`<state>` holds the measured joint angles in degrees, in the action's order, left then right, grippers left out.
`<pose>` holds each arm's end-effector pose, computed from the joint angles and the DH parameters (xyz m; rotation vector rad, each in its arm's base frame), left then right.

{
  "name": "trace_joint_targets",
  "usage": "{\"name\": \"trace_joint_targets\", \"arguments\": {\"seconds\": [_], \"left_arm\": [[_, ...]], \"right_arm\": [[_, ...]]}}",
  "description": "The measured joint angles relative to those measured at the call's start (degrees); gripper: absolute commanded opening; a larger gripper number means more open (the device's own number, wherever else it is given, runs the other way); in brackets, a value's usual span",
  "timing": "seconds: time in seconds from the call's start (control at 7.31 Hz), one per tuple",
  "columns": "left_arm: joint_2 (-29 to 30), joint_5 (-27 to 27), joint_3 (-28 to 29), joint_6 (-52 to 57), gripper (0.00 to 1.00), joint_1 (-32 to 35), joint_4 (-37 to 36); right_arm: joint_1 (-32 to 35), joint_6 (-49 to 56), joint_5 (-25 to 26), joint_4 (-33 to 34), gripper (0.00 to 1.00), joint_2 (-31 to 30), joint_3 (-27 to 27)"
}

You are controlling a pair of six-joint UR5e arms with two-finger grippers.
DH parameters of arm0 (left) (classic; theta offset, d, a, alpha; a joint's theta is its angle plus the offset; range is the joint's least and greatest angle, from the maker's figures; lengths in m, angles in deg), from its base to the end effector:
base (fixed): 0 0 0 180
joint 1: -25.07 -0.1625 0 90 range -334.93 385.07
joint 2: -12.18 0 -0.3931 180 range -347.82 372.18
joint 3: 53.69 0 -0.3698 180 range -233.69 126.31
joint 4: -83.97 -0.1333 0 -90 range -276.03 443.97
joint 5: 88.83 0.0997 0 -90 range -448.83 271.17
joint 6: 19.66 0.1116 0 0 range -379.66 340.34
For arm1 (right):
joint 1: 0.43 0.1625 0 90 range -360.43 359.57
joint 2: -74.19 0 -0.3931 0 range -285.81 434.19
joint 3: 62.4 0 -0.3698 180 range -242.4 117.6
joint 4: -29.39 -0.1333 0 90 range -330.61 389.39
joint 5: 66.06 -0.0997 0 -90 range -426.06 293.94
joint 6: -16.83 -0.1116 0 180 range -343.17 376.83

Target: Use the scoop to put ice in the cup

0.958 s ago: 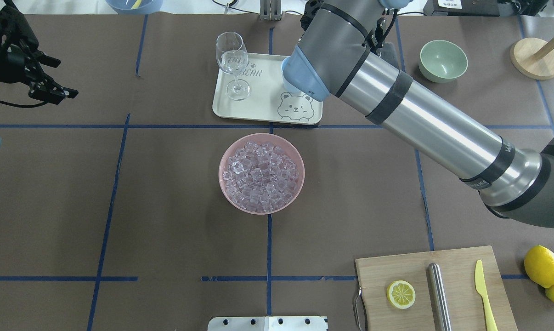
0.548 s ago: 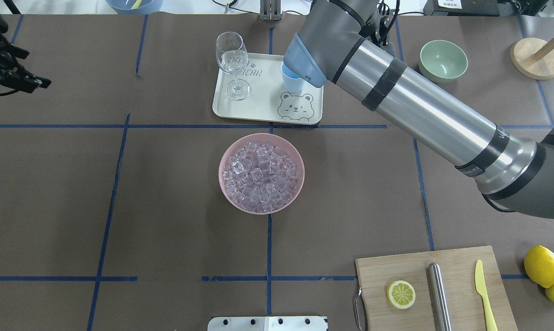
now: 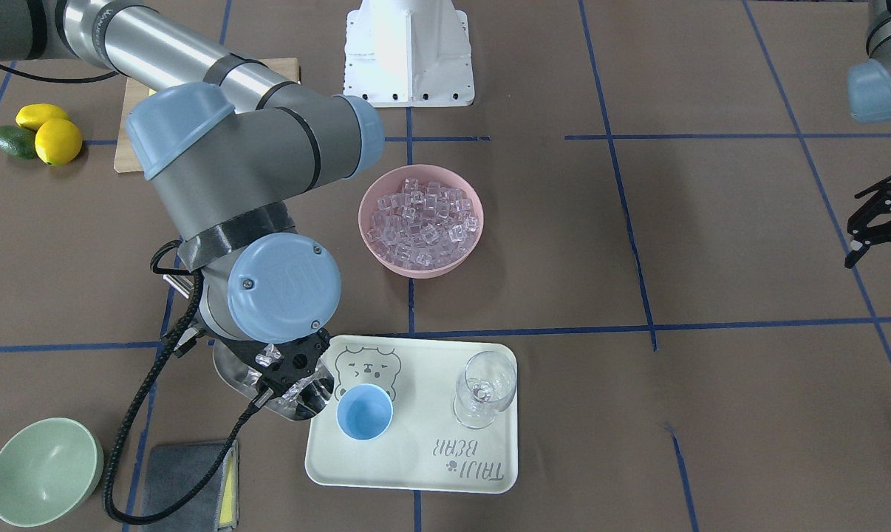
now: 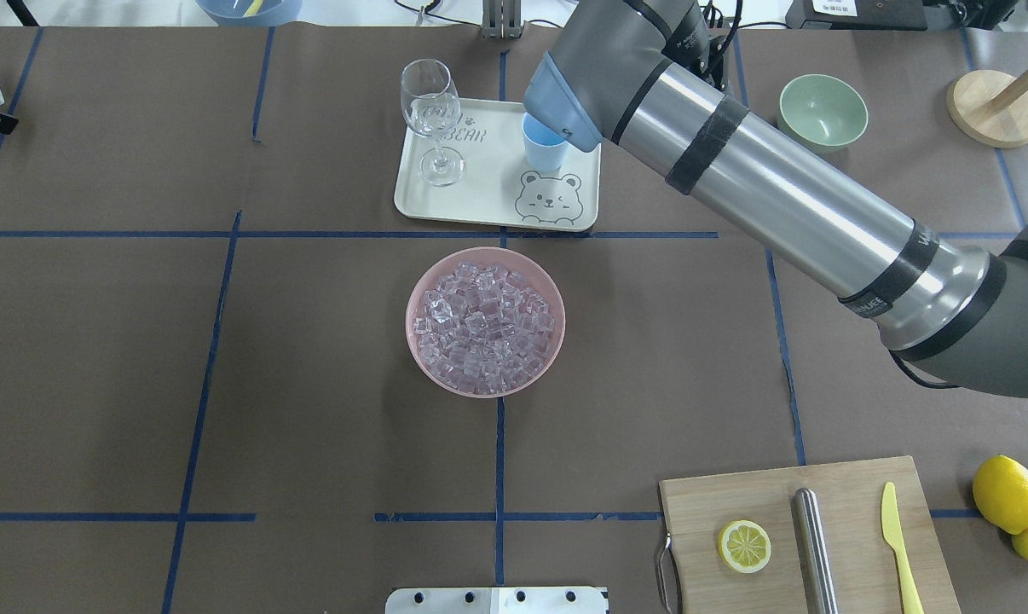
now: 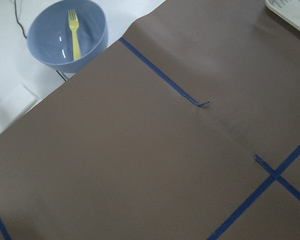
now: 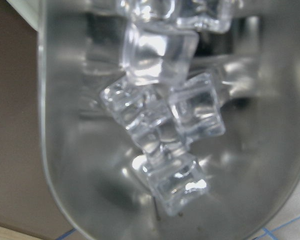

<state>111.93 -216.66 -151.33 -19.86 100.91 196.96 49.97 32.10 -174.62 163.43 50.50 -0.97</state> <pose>0.0723 -0.5516 0.4420 0.5985 0.7173 0.4583 -0.3963 -0.6324 0.2102 -0.1813 -0.3044 -0.9303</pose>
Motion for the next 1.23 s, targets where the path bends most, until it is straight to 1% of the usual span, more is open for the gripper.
{"name": "trace_joint_targets", "arguments": {"seconds": [0.14, 0.27, 0.68, 0.96, 1.23], "left_arm": [[-1.0, 0.0, -1.9, 0.0, 1.0, 0.7, -4.2], [-1.5, 0.0, -2.8, -0.1, 1.0, 1.3, -6.3], [-1.7, -0.1, -3.3, -0.1, 1.0, 1.7, -7.5], [-1.6, -0.2, -3.3, 0.0, 1.0, 1.7, -7.5], [-1.6, -0.2, -3.3, 0.0, 1.0, 1.7, -7.5]], "right_arm": [[-0.8, 0.0, 0.3, 1.5, 0.0, 1.6, -2.1], [-1.8, 0.0, 0.5, 3.0, 0.0, 3.0, -3.6], [-2.8, 0.6, 2.1, 5.2, 0.0, 7.4, -11.1], [-3.0, 1.2, 3.8, 8.2, 0.0, 8.9, -13.1], [-3.0, 1.3, 4.5, 9.7, 0.0, 10.0, -13.7]]}}
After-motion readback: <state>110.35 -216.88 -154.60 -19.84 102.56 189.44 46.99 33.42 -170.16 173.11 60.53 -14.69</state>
